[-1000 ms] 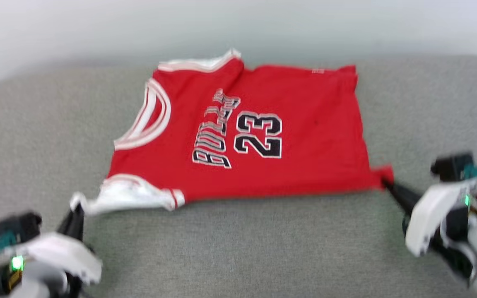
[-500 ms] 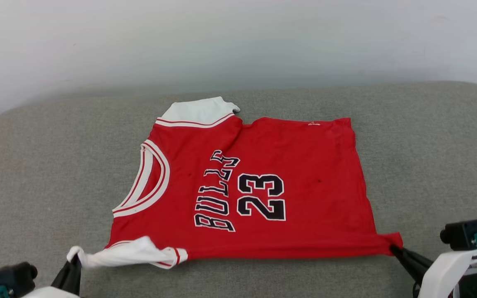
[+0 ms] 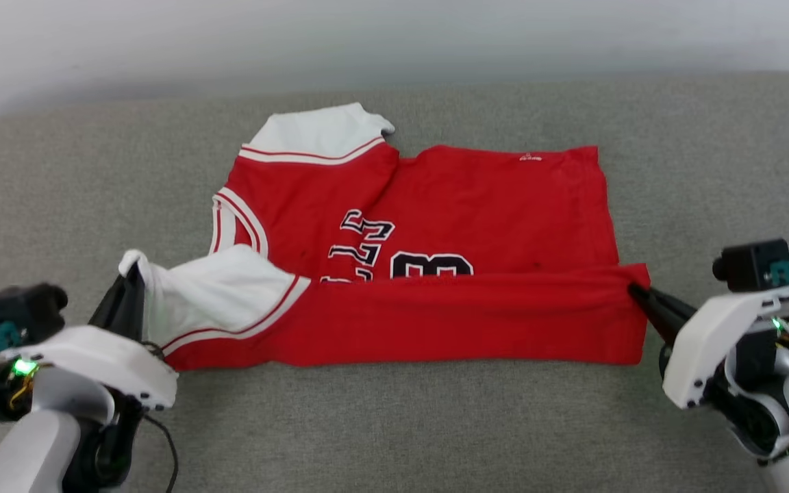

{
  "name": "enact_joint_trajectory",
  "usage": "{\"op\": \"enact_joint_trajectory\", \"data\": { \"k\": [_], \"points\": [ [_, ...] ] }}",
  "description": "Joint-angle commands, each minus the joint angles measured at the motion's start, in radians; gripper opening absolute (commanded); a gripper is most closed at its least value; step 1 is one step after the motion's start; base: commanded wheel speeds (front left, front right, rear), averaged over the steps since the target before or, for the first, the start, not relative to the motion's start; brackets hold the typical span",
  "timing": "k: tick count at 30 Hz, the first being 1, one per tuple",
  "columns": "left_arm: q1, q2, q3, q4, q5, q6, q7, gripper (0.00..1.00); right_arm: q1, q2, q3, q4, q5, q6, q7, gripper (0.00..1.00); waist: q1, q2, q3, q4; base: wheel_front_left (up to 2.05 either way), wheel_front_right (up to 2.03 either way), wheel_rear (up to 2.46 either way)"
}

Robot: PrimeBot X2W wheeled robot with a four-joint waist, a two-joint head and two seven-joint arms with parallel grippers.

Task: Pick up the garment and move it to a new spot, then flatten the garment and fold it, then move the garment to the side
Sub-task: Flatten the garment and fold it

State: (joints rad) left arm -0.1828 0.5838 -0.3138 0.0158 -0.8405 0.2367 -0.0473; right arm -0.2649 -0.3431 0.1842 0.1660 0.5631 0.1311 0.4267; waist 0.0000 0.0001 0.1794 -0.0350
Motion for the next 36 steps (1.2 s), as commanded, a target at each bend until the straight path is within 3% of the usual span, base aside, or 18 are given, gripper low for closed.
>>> {"op": "enact_joint_trajectory", "data": {
  "k": [1, 9, 10, 11, 12, 13, 14, 20, 26, 31, 36],
  "points": [
    [-0.039, -0.012, -0.006, 0.035, -0.001, -0.016, 0.003, 0.00, -0.043, 0.000, 0.012, 0.034, -0.008, -0.001, -0.010, 0.00, 0.0000, -0.0001, 0.040, 0.001, 0.00, 0.00, 0.00],
    [-0.171, -0.076, -0.063, 0.239, -0.012, -0.104, 0.014, 0.00, -0.199, 0.004, 0.109, 0.255, -0.001, -0.001, -0.100, 0.00, 0.0000, -0.0001, 0.096, 0.003, 0.00, 0.00, 0.00],
    [-0.180, -0.085, -0.071, 0.262, -0.010, -0.114, 0.008, 0.00, -0.211, 0.008, 0.121, 0.282, 0.002, -0.001, -0.114, 0.10, 0.0000, -0.0001, 0.095, 0.003, 0.00, 0.00, 0.00],
    [-0.185, -0.096, -0.078, 0.294, -0.016, -0.126, 0.006, 0.17, -0.219, 0.011, 0.139, 0.307, 0.008, -0.001, -0.125, 0.32, 0.0000, -0.0001, 0.091, 0.000, 0.00, 0.00, 0.00],
    [-0.190, -0.104, -0.081, 0.319, -0.016, -0.134, 0.000, 0.40, -0.228, 0.013, 0.155, 0.332, 0.013, -0.001, -0.136, 0.96, 0.0000, -0.0001, 0.087, -0.004, 0.00, 0.00, 0.00],
    [-0.197, -0.111, -0.082, 0.345, -0.018, -0.141, -0.006, 0.75, -0.238, 0.013, 0.170, 0.355, 0.019, -0.001, -0.149, 1.00, 0.0000, -0.0001, 0.083, -0.007, 0.00, 0.00, 0.00],
    [-0.202, -0.119, -0.083, 0.368, -0.024, -0.151, -0.009, 1.00, -0.247, 0.013, 0.186, 0.374, 0.026, -0.001, -0.163, 1.00, 0.0000, -0.0001, 0.080, -0.008, 0.00, 0.00, 0.00],
    [-0.210, -0.127, -0.067, 0.461, -0.045, -0.183, -0.046, 1.00, -0.279, -0.006, 0.264, 0.390, 0.058, -0.001, -0.305, 1.00, 0.0000, -0.0001, 0.034, -0.015, 0.00, 0.00, 0.00],
    [-0.192, -0.085, -0.052, 0.471, -0.069, -0.209, -0.014, 1.00, -0.226, -0.047, 0.285, 0.326, 0.036, -0.001, -0.479, 1.00, 0.0000, -0.0001, -0.033, -0.013, 0.00, 0.00, 0.00],
    [-0.197, -0.002, -0.078, 0.422, -0.075, -0.217, 0.127, 1.00, -0.154, -0.052, 0.226, 0.238, -0.018, -0.001, -0.564, 1.00, 0.0000, -0.0001, -0.065, -0.020, 0.00, 0.00, 0.00],
    [-0.220, 0.090, -0.118, 0.388, -0.111, -0.246, 0.352, 1.00, -0.074, -0.030, 0.146, 0.124, -0.068, -0.001, -0.564, 1.00, 0.0000, -0.0001, -0.053, -0.044, 0.00, 0.00, 0.00]
  ]
}}
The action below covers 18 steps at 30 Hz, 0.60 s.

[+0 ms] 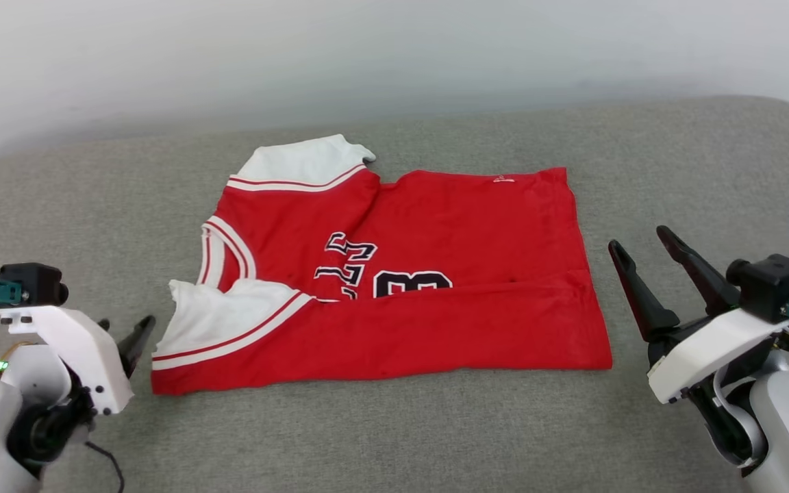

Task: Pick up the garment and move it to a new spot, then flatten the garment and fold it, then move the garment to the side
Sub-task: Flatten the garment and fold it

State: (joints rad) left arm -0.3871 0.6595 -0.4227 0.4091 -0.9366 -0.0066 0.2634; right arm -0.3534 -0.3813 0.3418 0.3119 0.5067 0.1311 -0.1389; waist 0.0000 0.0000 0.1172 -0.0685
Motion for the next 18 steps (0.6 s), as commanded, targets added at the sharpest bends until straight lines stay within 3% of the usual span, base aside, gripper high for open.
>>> {"op": "enact_joint_trajectory", "data": {
  "k": [1, 8, 13, 14, 15, 17, 18],
  "points": [
    [-0.014, 0.030, -0.016, -0.008, -0.028, -0.010, 0.095, 1.00, 0.031, 0.017, -0.027, -0.043, -0.019, -0.001, 0.011, 1.00, 0.0000, 0.0000, 0.017, -0.017, 0.00, 0.00, 0.00],
    [-0.017, 0.086, -0.044, -0.017, -0.104, -0.007, 0.335, 1.00, 0.098, 0.068, -0.087, -0.154, -0.058, -0.001, 0.068, 1.00, 0.0000, 0.0000, 0.076, -0.066, 0.00, 0.00, 0.00],
    [0.007, 0.062, -0.069, 0.006, -0.136, 0.013, 0.407, 1.00, 0.116, 0.093, -0.110, -0.185, -0.065, 0.000, 0.089, 1.00, 0.0000, 0.0000, 0.106, -0.089, 0.00, 0.00, 0.00],
    [0.017, 0.052, -0.074, 0.014, -0.142, 0.016, 0.419, 0.95, 0.122, 0.093, -0.111, -0.186, -0.063, -0.001, 0.094, 1.00, 0.0000, 0.0000, 0.107, -0.093, 0.00, 0.00, 0.00],
    [0.027, 0.039, -0.078, 0.021, -0.149, 0.017, 0.424, 0.45, 0.125, 0.092, -0.114, -0.189, -0.062, -0.001, 0.099, 1.00, 0.0000, 0.0000, 0.111, -0.096, 0.00, 0.00, 0.00],
    [0.045, 0.015, -0.088, 0.032, -0.163, 0.018, 0.434, 0.00, 0.132, 0.092, -0.119, -0.190, -0.052, -0.001, 0.114, 1.00, 0.0000, 0.0000, 0.114, -0.100, 0.00, 0.00, 0.00],
    [0.055, 0.004, -0.093, 0.033, -0.170, 0.014, 0.440, 0.00, 0.132, 0.089, -0.125, -0.194, -0.048, -0.001, 0.119, 1.00, 0.0000, 0.0000, 0.116, -0.101, 0.00, 0.00, 0.00]
  ]
}}
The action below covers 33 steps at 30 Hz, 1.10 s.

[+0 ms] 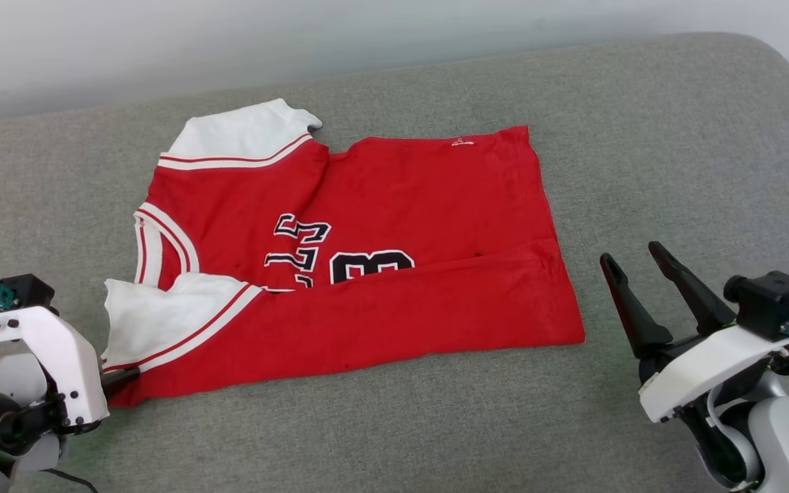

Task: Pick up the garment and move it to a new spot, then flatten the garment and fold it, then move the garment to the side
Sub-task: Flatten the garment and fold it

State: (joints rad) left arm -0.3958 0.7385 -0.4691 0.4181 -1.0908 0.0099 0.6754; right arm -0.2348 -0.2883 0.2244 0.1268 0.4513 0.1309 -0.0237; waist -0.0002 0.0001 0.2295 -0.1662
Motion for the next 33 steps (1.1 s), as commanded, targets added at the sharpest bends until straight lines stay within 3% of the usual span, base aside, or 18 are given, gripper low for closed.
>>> {"op": "enact_joint_trajectory", "data": {
  "k": [1, 5, 9, 15, 20, 29, 30, 31, 33],
  "points": [
    [0.071, -0.084, -0.049, 0.023, -0.020, -0.004, 0.027, 0.00, 0.012, -0.010, -0.017, -0.006, 0.009, 0.000, 0.015, 1.00, 0.0002, -0.0001, 0.005, -0.003, 0.00, 0.00, 0.00],
    [0.071, -0.081, -0.042, 0.017, -0.013, -0.006, -0.004, 0.00, 0.003, -0.017, -0.051, -0.006, 0.023, 0.000, 0.051, 1.00, 0.0002, -0.0001, 0.007, 0.002, 0.00, 0.00, 0.00],
    [0.046, -0.072, -0.017, -0.006, 0.005, -0.007, -0.060, 0.00, -0.019, -0.028, -0.087, 0.007, 0.048, 0.000, 0.152, 1.00, 0.0002, -0.0001, -0.001, 0.017, 0.00, 0.00, 0.00],
    [0.019, -0.036, 0.021, -0.074, 0.031, 0.008, -0.131, 0.00, -0.079, -0.036, -0.111, 0.082, 0.088, 0.000, 0.486, 1.00, 0.0002, -0.0001, -0.009, 0.054, 0.00, 0.00, 0.00],
    [-0.001, -0.020, 0.025, -0.170, 0.055, 0.032, -0.145, 0.00, -0.138, -0.006, -0.108, 0.164, 0.081, 0.000, 0.723, 1.00, 0.0002, -0.0001, 0.008, 0.097, 0.00, 0.00, 0.00],
    [-0.009, -0.010, 0.025, -0.277, 0.081, 0.074, -0.148, 0.00, -0.224, 0.075, -0.072, 0.368, 0.084, 0.000, 0.834, 1.00, 0.0002, -0.0001, 0.063, 0.137, 0.00, 0.00, 0.00],
    [-0.009, -0.010, 0.025, -0.281, 0.082, 0.078, -0.149, 0.00, -0.226, 0.081, -0.061, 0.393, 0.087, 0.000, 0.839, 0.40, 0.0002, -0.0001, 0.065, 0.138, 0.00, 0.00, 0.00],
    [-0.007, -0.012, 0.024, -0.284, 0.083, 0.079, -0.150, 0.00, -0.227, 0.086, -0.052, 0.414, 0.093, 0.000, 0.846, 0.00, 0.0002, -0.0001, 0.067, 0.140, 0.00, 0.00, 0.00],
    [-0.003, -0.015, 0.022, -0.289, 0.084, 0.083, -0.151, 0.00, -0.228, 0.090, -0.032, 0.440, 0.098, 0.000, 0.853, 0.00, 0.0002, -0.0001, 0.067, 0.143, 0.00, 0.00, 0.00]
  ]
}}
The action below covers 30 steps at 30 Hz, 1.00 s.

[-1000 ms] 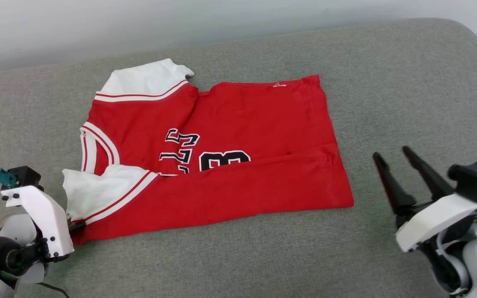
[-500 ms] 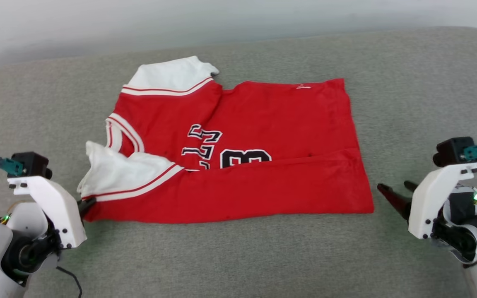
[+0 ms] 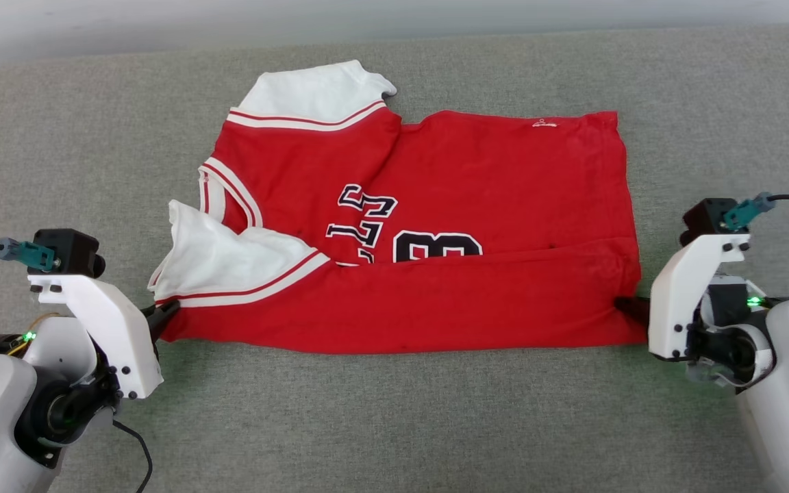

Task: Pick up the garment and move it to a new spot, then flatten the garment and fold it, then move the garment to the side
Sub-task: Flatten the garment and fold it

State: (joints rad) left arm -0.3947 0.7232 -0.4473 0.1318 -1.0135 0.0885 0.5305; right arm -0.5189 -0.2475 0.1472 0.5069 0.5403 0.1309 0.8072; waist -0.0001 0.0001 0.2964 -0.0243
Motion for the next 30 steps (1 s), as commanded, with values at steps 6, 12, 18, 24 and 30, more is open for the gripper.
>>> {"op": "enact_joint_trajectory", "data": {
  "k": [6, 12, 18, 24, 30],
  "points": [
    [0.022, 0.003, 0.005, -0.002, 0.004, 0.009, -0.019, 0.00, 0.022, 0.010, 0.075, 0.040, 0.021, 0.000, -0.025, 0.00, 0.0001, -0.0001, -0.029, -0.006, 0.00, 0.00, 0.00],
    [0.051, 0.005, 0.012, -0.011, 0.003, 0.015, -0.043, 0.00, 0.011, -0.040, 0.108, -0.043, 0.030, 0.000, -0.060, 0.00, 0.0001, -0.0001, -0.099, -0.015, 0.00, 0.00, 0.00],
    [0.137, 0.011, 0.023, -0.037, -0.006, 0.046, -0.082, 0.00, 0.059, -0.064, 0.151, -0.115, 0.051, 0.000, -0.045, 0.00, 0.0001, -0.0001, -0.206, -0.027, 0.00, 0.00, 0.00],
    [0.275, 0.023, 0.031, -0.094, -0.031, 0.095, -0.103, 0.00, 0.163, -0.085, 0.145, -0.179, 0.062, 0.000, -0.018, 0.00, 0.0001, -0.0001, -0.277, -0.020, 0.00, 0.00, 0.00],
    [0.407, 0.007, 0.039, -0.115, -0.087, 0.115, -0.117, 0.00, 0.283, -0.080, 0.105, -0.209, 0.055, 0.000, -0.021, 0.00, 0.0001, -0.0001, -0.282, -0.019, 0.00, 0.00, 0.00]
  ]
}}
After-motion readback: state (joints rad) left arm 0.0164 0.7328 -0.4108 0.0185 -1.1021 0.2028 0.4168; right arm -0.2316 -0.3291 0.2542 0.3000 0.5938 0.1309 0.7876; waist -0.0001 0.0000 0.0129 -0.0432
